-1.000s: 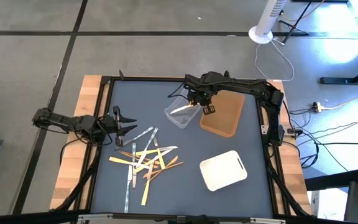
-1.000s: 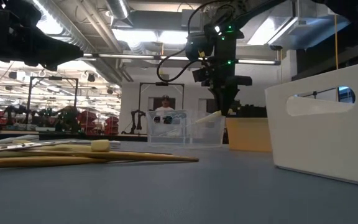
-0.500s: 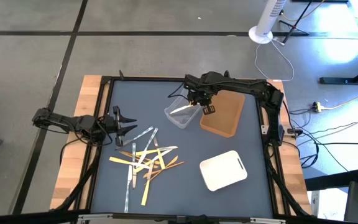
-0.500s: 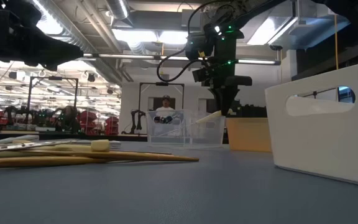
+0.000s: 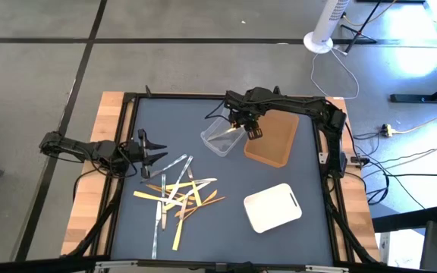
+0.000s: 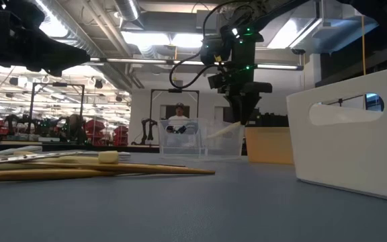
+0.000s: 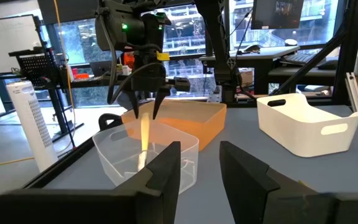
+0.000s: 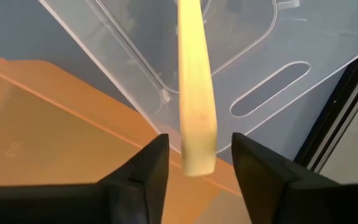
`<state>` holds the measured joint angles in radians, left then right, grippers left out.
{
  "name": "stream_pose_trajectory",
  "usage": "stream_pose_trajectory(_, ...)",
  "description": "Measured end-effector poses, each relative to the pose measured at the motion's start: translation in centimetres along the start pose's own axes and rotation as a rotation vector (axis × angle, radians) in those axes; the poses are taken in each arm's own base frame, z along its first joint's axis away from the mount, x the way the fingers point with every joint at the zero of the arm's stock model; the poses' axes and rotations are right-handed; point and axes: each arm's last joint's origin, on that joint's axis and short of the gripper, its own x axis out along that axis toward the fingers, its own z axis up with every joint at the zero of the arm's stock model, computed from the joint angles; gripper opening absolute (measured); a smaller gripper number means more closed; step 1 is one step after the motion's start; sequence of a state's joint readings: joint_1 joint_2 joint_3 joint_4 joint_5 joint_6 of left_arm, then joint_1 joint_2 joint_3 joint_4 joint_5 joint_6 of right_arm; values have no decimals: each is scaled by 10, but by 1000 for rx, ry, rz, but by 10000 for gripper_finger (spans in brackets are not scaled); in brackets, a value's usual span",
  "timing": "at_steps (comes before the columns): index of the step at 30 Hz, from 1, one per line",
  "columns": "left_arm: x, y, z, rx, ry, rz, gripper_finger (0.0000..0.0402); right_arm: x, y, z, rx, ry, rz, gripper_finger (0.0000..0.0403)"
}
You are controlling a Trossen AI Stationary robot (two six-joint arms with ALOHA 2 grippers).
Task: Sort silverware by color (type)
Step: Put the white knife into the orange bin
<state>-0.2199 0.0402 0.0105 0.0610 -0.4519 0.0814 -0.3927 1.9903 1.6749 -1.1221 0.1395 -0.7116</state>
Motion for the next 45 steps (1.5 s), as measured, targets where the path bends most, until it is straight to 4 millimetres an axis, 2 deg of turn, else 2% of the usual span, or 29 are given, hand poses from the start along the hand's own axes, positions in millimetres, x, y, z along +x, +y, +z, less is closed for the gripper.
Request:
stream_pose_trajectory(6,0,0,0,0,0,0,105,0,0,0,0,0,0,184)
stream_pose_trajectory(14,0,0,0,0,0,0,105,0,0,0,0,4,-4,186)
stream_pose_trajectory(20,0,0,0,-1,-1,0,105,-4,1,-5,-5,76,-48,186)
stream_pose_trajectory(25,0,0,1,-96,-7,0,105,-29,4,-14,40,37,-64,186)
stream_pose_trajectory(34,0,1,7,-295,-66,2,105,-95,17,-41,158,-112,-126,186)
stream_pose_trajectory(39,0,1,14,-327,-131,-1,105,-128,28,-61,217,-184,-162,186)
stream_pose_trajectory(45,4,0,14,-325,-127,1,105,-161,43,-85,290,-250,-194,186)
